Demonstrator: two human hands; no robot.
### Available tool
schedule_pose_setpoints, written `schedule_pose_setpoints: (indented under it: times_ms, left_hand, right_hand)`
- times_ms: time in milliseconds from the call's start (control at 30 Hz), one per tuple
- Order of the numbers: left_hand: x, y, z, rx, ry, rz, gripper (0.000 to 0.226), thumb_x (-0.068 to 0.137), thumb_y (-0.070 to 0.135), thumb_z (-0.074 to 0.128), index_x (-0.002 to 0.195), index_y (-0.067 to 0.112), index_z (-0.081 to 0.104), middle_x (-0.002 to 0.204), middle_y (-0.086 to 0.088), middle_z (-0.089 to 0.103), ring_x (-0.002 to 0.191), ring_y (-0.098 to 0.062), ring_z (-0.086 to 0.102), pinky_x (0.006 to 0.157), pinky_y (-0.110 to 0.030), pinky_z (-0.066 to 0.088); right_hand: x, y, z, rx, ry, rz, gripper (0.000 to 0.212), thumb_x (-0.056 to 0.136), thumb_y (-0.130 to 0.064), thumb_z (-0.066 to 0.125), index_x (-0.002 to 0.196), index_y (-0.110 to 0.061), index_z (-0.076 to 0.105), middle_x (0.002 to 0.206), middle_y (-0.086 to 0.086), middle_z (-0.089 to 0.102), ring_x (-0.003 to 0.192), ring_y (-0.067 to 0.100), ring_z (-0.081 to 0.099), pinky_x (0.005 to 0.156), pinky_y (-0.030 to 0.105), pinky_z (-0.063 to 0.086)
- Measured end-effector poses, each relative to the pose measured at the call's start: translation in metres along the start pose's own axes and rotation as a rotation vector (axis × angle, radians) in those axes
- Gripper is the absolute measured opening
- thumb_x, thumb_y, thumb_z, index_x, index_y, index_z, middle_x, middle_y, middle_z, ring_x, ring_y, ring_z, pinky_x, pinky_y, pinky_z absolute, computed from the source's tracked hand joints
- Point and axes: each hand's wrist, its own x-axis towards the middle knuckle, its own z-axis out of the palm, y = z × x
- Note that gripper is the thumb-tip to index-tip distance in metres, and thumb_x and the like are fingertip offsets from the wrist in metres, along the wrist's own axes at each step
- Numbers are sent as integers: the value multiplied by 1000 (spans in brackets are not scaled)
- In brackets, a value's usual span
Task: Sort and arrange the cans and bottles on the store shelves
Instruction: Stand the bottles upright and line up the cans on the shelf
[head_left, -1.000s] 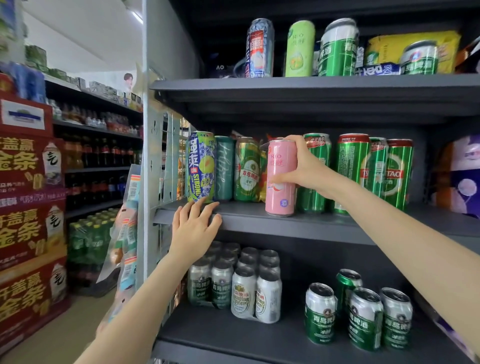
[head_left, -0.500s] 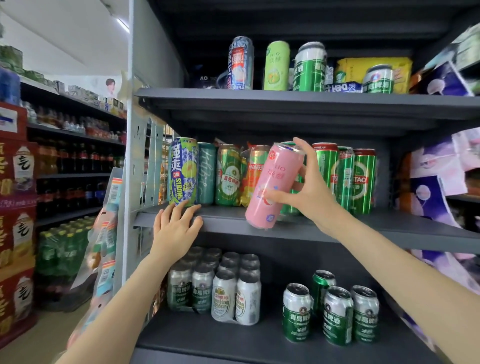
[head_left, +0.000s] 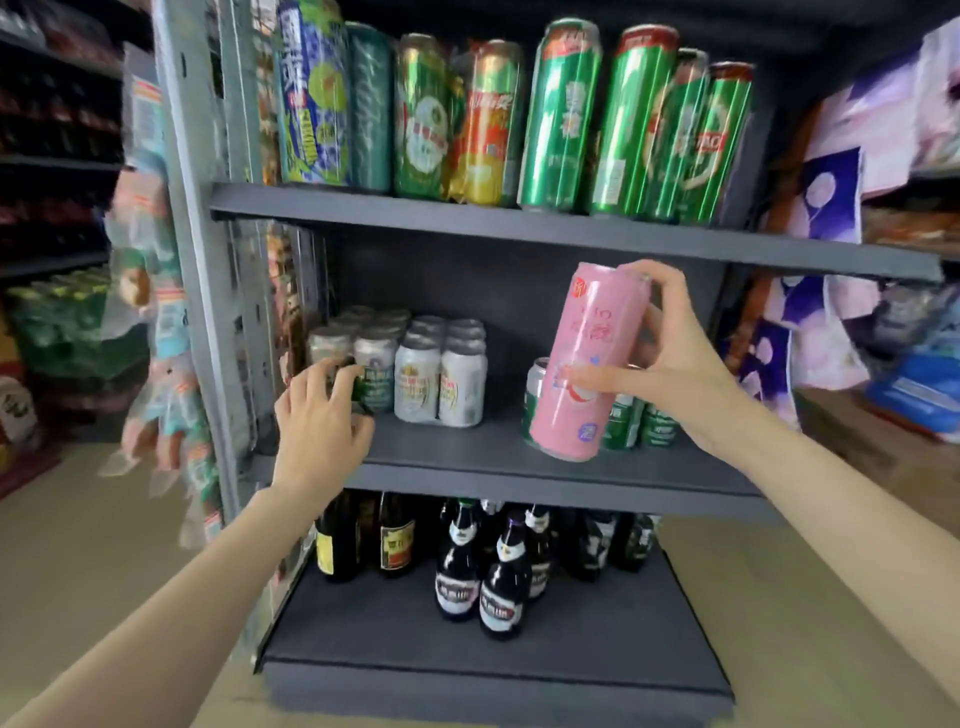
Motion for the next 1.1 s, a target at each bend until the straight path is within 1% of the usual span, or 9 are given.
schedule_pose_setpoints:
  times_ms: [133, 233, 400, 533, 667, 767, 900, 1000, 1100]
  left_hand:
    - [-8, -1, 0, 67, 57, 132, 54, 69, -3, 69, 120, 6, 52, 120, -23, 50, 104, -43, 48, 84, -57, 40]
    - [7, 12, -22, 60, 148, 212, 55, 68, -3, 68, 118, 9, 48, 118, -21, 49, 101, -41, 49, 83, -55, 40]
    - [45, 41, -62, -37, 337, 286, 46, 73, 8, 51, 119, 10, 48, 120, -15, 48, 106, -32, 44, 87, -49, 38]
    - [74, 59, -83, -211, 494, 202, 43, 74, 7, 47, 117, 9, 48, 119, -14, 47, 105, -28, 41, 86, -43, 33]
    - [104, 65, -96, -503, 555, 39, 43, 82, 4, 55, 124, 9, 44, 124, -13, 42, 113, -26, 39, 91, -30, 27]
    - [142, 56, -115, -528, 593, -19, 51, 82, 9, 58, 129, 15, 40, 126, -11, 37, 109, -25, 36, 90, -31, 31]
    - [207, 44, -127, -610, 528, -244, 62, 79, 18, 65, 132, 24, 32, 133, -13, 31, 113, -32, 37, 93, -37, 33]
    - [237, 33, -126, -667, 301, -458, 85, 77, 22, 72, 143, 24, 19, 142, -17, 28, 123, -33, 39, 99, -41, 35]
    - [269, 28, -126, -746, 54, -583, 102, 75, 26, 77, 148, 20, 5, 146, -10, 34, 118, -28, 47, 86, -35, 41]
  right_hand:
    - [-21, 15, -8, -4, 117, 54, 85, 63, -2, 82, 123, -38, 34, 118, -1, 54, 104, 22, 59, 76, 27, 55]
    - [-19, 1, -20, 7, 206, 29, 95, 65, -3, 81, 133, -42, 28, 121, -7, 52, 109, 15, 57, 83, 28, 51]
    - [-1, -42, -22, -8, 412, -130, 96, 67, -4, 80, 136, -41, 24, 121, -5, 51, 100, 2, 56, 74, 20, 48]
    - [19, -72, -14, -9, 433, -254, 90, 69, -4, 77, 135, -37, 26, 124, -7, 49, 87, -7, 58, 69, 17, 49]
    - [34, -67, -9, 11, 385, -311, 94, 63, -12, 84, 129, -48, 28, 124, -7, 49, 101, 11, 57, 80, 31, 51]
    - [66, -74, -8, -19, 287, -393, 95, 62, -12, 84, 127, -51, 27, 124, -17, 46, 109, 13, 53, 84, 32, 51]
    - [135, -101, -5, -147, 97, -425, 96, 69, -13, 80, 136, -46, 19, 132, -14, 41, 109, 0, 51, 82, 18, 51]
    - [168, -112, -7, -198, 10, -358, 98, 67, -16, 82, 136, -47, 20, 129, -18, 45, 107, -1, 52, 83, 21, 51]
    - [185, -120, -22, -234, -74, -295, 98, 62, -18, 85, 130, -54, 24, 125, -27, 45, 100, 2, 56, 81, 27, 52]
